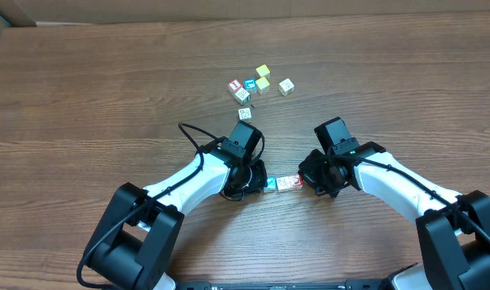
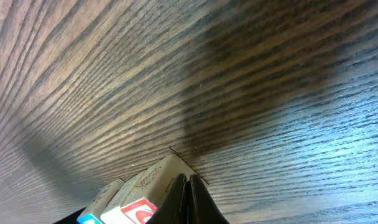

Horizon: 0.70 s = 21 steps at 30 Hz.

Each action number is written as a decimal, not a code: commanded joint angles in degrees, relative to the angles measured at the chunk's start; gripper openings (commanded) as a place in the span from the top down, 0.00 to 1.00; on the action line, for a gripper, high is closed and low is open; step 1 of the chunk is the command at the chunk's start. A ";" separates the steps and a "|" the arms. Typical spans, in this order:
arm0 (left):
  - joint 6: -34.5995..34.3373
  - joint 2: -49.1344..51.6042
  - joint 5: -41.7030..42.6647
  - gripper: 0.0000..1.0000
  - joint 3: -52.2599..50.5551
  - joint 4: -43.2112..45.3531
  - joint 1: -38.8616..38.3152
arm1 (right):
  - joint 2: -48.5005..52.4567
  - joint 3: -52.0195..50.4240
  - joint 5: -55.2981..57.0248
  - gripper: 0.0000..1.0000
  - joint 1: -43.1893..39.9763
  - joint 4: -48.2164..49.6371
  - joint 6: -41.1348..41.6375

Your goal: Flip 3 blocks

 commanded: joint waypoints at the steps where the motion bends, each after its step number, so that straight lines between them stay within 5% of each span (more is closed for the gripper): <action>1: -0.09 0.57 0.26 0.96 -0.57 0.13 -0.07 | 0.20 -0.57 -0.09 0.96 0.31 0.39 0.48; 21: 0.94 0.57 2.40 0.96 -0.57 0.24 -0.22 | 0.20 -0.59 -0.04 0.96 0.31 0.90 0.46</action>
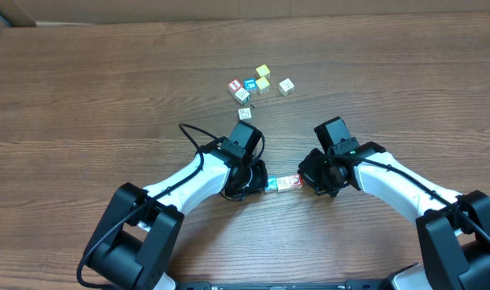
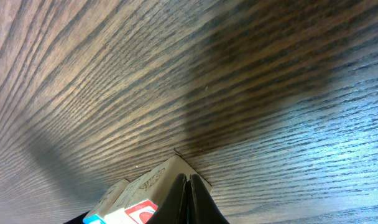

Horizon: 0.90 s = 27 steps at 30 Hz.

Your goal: Flip 3 blocks

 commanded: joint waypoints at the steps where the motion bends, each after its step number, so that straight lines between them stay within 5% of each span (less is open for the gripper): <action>1: 1.22 0.57 1.68 0.96 -0.57 0.13 -0.22 | 0.20 -0.59 -0.07 0.96 0.31 0.35 0.31; 19: 6.36 0.55 -10.16 0.96 9.40 -8.39 2.21 | 0.20 -0.57 1.95 0.96 0.31 0.20 0.31; 27: 5.38 1.40 -10.05 0.96 11.06 -1.53 1.75 | 0.20 -0.57 2.12 0.96 0.31 0.17 0.26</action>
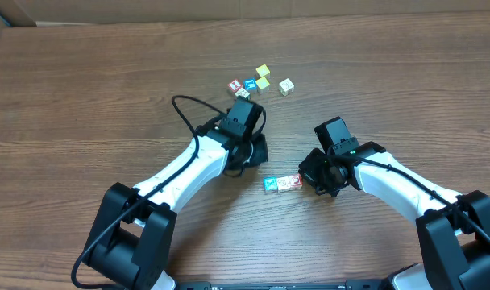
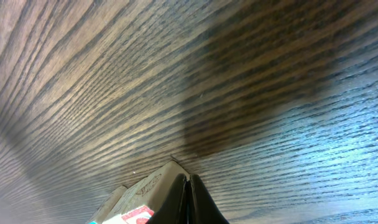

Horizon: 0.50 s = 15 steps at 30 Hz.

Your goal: Flip 3 blocks

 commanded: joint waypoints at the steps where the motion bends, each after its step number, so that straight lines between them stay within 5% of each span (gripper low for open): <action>1: 0.63 1.36 -1.01 0.96 0.50 0.63 -0.66 | 0.20 -0.59 0.74 0.96 0.31 0.15 0.28; 15: 2.54 6.05 0.22 0.96 0.52 0.68 -4.33 | 0.20 -0.57 1.20 0.96 0.31 0.15 0.26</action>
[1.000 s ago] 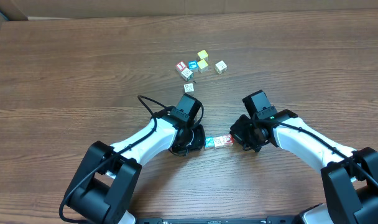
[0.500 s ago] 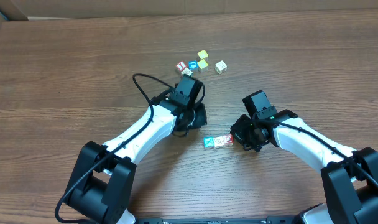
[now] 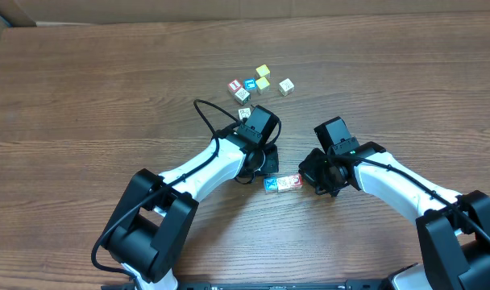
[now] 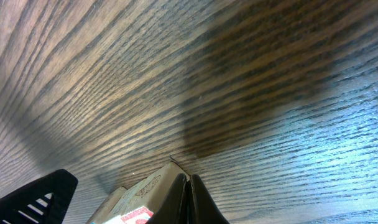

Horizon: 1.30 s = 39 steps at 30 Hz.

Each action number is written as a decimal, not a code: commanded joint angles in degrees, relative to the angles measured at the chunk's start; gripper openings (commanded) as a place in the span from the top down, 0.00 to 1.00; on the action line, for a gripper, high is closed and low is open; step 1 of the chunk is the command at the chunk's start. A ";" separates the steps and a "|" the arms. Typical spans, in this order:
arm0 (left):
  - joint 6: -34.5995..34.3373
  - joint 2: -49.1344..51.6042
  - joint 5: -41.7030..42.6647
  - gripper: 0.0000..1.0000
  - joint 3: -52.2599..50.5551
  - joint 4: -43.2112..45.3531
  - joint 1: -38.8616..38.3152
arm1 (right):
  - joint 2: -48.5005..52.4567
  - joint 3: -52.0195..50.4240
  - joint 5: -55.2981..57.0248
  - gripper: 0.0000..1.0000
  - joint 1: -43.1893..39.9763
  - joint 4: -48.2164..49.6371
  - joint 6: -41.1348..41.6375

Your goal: Flip 3 blocks

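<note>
Two blocks lie side by side at the table's middle: a blue-faced block (image 3: 270, 184) and a red-faced block (image 3: 288, 183). My right gripper (image 3: 307, 180) is shut, its closed tip against the red block's right side. In the right wrist view the joined fingertips (image 4: 188, 180) rest on that block's beige side (image 4: 153, 185). My left gripper (image 3: 263, 158) hangs just behind the pair; its dark finger (image 4: 40, 196) shows at lower left, but whether it is open cannot be told. Several more blocks (image 3: 261, 83) lie in a cluster farther back.
A single pale block (image 3: 245, 113) lies between the cluster and the left arm, partly covered by it. The left arm's black cable (image 3: 205, 113) loops above the wood table (image 3: 108, 97). A cardboard edge (image 3: 3, 16) borders the far left corner.
My left gripper has moved right and a little nearer, from beside the cluster to just behind the blue and red pair. It now shows in the right wrist view. The right gripper has not moved.
At first my left gripper was at the blue block's left end and my shut right gripper at the red block's right end. It stayed so, then the left gripper was away up near the cluster. Now it sits behind the pair, which has not shifted.
</note>
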 commanded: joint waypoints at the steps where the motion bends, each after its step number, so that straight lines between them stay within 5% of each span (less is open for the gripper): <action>1: 2.19 0.42 1.46 0.96 0.50 -0.26 -0.02 | 0.20 -0.57 1.01 0.96 0.31 0.17 0.24; 39: 5.84 0.42 4.85 0.96 0.52 -3.43 0.07 | 0.20 -0.57 1.01 0.96 0.31 0.15 0.26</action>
